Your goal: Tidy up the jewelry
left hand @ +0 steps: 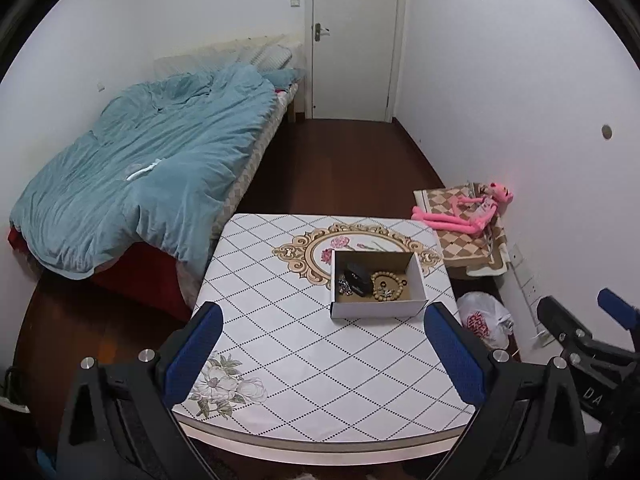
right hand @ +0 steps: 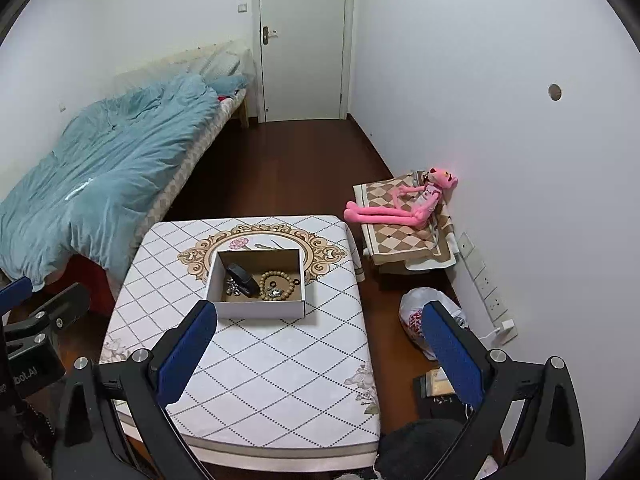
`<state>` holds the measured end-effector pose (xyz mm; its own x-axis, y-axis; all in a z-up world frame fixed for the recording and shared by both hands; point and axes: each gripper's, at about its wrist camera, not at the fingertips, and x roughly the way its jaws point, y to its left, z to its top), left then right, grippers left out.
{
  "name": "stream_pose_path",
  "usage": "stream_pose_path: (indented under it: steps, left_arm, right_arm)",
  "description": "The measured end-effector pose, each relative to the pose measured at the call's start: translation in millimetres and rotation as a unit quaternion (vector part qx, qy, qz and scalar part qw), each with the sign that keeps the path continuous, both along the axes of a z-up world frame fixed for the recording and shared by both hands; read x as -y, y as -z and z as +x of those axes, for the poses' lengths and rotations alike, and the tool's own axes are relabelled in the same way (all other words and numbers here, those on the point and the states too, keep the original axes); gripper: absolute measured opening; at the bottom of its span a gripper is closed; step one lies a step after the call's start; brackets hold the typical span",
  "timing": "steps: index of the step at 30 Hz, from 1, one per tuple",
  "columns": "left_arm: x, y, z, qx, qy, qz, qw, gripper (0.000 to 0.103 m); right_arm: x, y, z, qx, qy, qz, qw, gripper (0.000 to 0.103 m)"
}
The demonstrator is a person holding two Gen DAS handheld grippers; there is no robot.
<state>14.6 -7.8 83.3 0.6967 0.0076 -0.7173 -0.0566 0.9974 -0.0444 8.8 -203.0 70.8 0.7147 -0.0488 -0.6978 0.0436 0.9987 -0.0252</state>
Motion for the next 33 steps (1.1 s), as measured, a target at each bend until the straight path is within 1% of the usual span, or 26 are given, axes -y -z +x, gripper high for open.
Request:
stream_pose_path:
  steps: [4,8,13,17,21,26,33]
  left_arm:
    - [-1.4,-6.2,-6.6,0.006,-0.002,0.000,1.0000,0.103]
    - [-1.3,-4.0,-3.7,-0.004,0.000,0.000,1.0000,0.103]
    - [0.8,1.4,4.8,-0.018,0.004,0.004,0.9998,0.103]
    - [2.5,7.3,24.1,-0.030,0.009,0.008,0.9995,0.103]
    - [4.3,13.9,41.4,-0.036,0.006,0.017,0.9992,0.103]
    - [5.4,22.8,62.1,-0.050,0.000,0.015,0.9986,0.103]
    - [9.7,35.1,89.0,-0.067,0.000,0.024,0.9975,0.103]
  right_arm:
    - [-1.3,-9.5,-8.5,0.008,-0.001,0.001,1.000,0.103]
    - [0.4,-16.1,-11.1,0.011,0.001,0.001,1.000,0.103]
    - [1.3,-16.2,-7.0,0.008,0.004,0.000,1.000,0.103]
    - [3.5,-12.3,9.6,0.000,0.010,-0.002,1.000,0.103]
    - [5.1,-1.7,34.9,-0.011,0.016,-0.005,1.000,0.103]
    - [6.0,12.8,65.1,-0.029,0.018,-0.003,0.999,0.103]
    - [9.9,26.2,96.5,-0.048,0.021,-0.007,0.999,0.103]
